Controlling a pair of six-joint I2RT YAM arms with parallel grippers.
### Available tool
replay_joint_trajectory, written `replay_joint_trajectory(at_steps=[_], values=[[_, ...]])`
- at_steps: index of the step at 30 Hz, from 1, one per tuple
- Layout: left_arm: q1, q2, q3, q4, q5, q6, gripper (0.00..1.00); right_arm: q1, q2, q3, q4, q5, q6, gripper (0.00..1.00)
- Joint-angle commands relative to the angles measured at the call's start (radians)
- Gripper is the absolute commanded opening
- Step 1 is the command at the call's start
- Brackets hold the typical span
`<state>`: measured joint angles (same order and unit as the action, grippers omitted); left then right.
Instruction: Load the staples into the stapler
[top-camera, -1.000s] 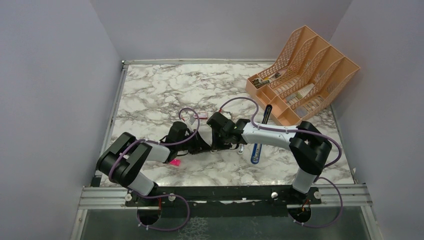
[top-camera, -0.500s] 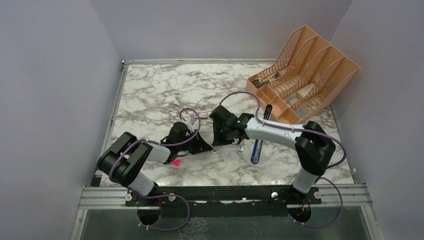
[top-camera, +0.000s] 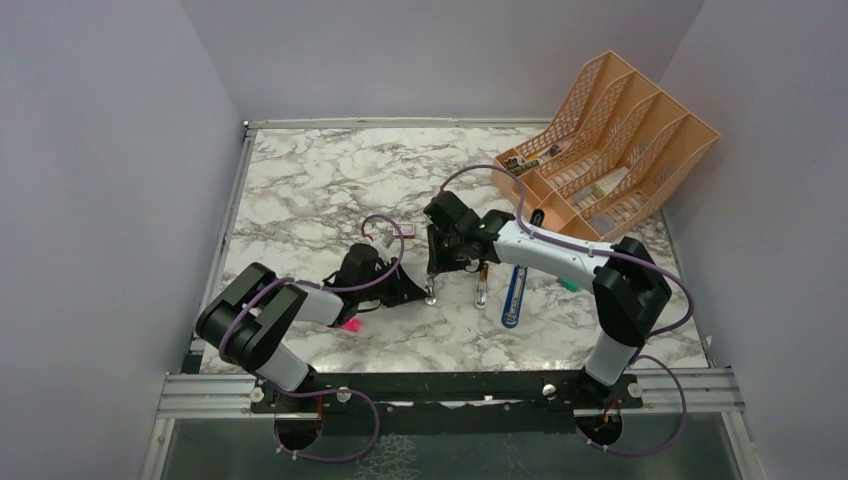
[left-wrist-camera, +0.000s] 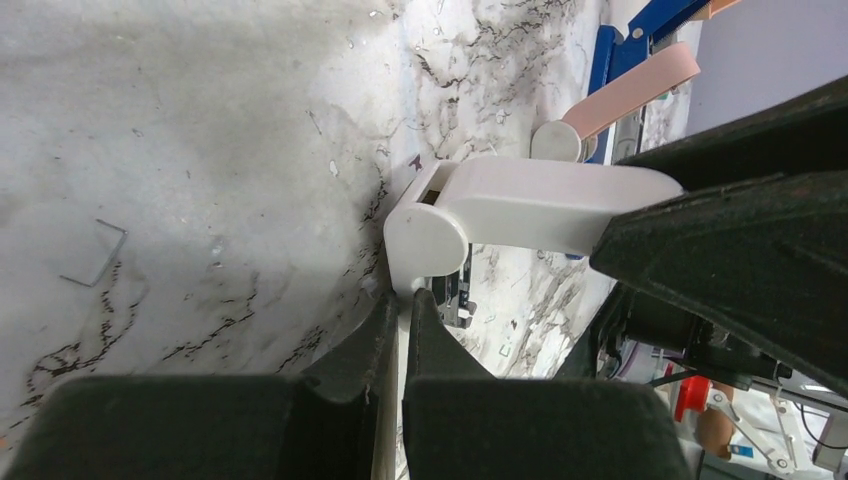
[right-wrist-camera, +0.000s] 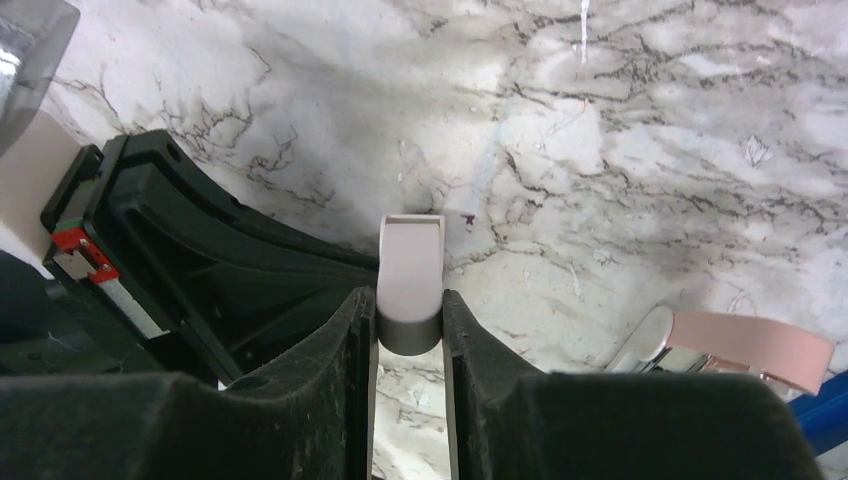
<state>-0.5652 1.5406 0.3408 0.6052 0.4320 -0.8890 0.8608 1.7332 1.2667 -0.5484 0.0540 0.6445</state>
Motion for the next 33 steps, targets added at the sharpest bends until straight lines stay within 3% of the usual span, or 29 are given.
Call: replay_joint_trajectory(at_steps=[1,13,19,26,33], values=[[-0.010,0.041,-0.029,-0.154,-0.066,0.054,0.00,-0.023,0.038,0.068,0.087,0.040,-0.054,0.27],[-0.009,0.032,-0.025,-0.164,-0.093,0.051,0.00,-0.031,0.117,0.106,0.087,0.033,-0.085,0.43],[-0.010,0.032,-0.015,-0.175,-0.103,0.044,0.08,-0.036,0.084,0.111,0.065,0.051,-0.061,0.47],[-0.010,-0.040,0.048,-0.299,-0.131,0.074,0.27,-0.049,-0.042,0.040,0.105,0.071,-0.042,0.56],[-0.010,-0.200,0.146,-0.573,-0.316,0.122,0.52,-0.057,-0.172,-0.075,0.130,0.096,-0.025,0.59]])
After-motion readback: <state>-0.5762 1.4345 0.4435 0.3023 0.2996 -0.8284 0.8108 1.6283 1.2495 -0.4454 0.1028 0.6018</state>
